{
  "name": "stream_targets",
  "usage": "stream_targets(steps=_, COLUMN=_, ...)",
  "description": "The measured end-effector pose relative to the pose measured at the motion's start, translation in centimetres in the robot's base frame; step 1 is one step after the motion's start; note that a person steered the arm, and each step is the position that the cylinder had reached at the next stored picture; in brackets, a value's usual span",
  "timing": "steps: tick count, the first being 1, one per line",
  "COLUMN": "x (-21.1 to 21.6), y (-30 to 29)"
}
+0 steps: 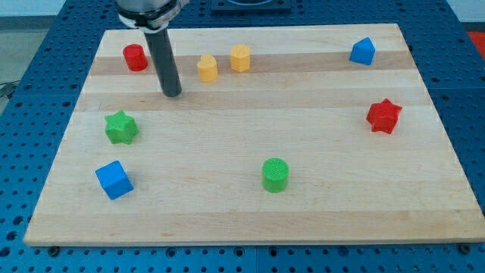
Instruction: Slide the yellow heart to the left of the hexagon
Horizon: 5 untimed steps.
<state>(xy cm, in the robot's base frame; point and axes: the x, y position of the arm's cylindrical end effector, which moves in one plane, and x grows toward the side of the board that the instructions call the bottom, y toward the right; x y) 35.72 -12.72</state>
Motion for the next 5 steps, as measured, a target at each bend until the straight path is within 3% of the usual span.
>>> stream_targets(steps=2, x=-1.5, y=2.5)
stream_targets(steps=3, x=-3.9, y=7.1)
stream_targets(steps=5, x=-3.3, y=5.8)
